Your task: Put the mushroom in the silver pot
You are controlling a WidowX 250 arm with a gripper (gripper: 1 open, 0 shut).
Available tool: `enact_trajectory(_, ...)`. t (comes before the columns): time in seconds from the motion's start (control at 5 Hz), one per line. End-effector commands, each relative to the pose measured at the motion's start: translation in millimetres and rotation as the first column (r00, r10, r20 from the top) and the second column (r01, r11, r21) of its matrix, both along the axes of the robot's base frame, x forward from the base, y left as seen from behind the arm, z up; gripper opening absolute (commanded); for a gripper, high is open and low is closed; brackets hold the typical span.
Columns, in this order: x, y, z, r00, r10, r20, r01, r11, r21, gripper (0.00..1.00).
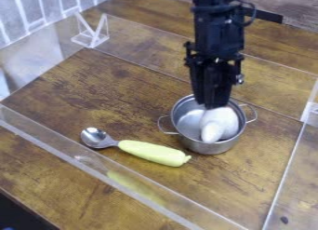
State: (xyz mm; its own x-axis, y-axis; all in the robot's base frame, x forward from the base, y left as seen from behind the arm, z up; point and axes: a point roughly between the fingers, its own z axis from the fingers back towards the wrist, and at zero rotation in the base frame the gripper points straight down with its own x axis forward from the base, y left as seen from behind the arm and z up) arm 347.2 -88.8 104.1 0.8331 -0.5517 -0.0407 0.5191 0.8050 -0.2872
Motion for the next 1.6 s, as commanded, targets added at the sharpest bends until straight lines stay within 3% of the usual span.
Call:
enact_trajectory(0.0,8.0,10.1,12.8,0.992,-0.122,0.026,0.123,0.992,-0.022,1.00)
enact_trajectory(0.2,11.0,11.4,1.0,0.991,-0.130,0.013,0.130,0.990,-0.047,1.00)
enact_trajectory(0.4,14.2,13.8,-15.1,0.986,-0.164,-0.010,0.163,0.985,-0.055,1.00)
enact_trajectory(0.6,19.8,24.7,-13.8,0.986,-0.163,-0.021,0.161,0.985,-0.058,1.00)
enact_trajectory(0.8,24.7,34.9,-11.4,0.987,-0.156,-0.032,0.154,0.986,-0.060,0.00)
enact_trajectory(1.0,30.6,44.1,-17.7,0.989,-0.139,-0.052,0.135,0.988,-0.071,1.00)
enact_trajectory(1.2,34.8,51.2,-20.8,0.991,-0.116,-0.070,0.110,0.990,-0.089,1.00)
enact_trajectory(1.4,41.3,45.8,-23.3,0.981,-0.178,-0.082,0.170,0.981,-0.093,0.00)
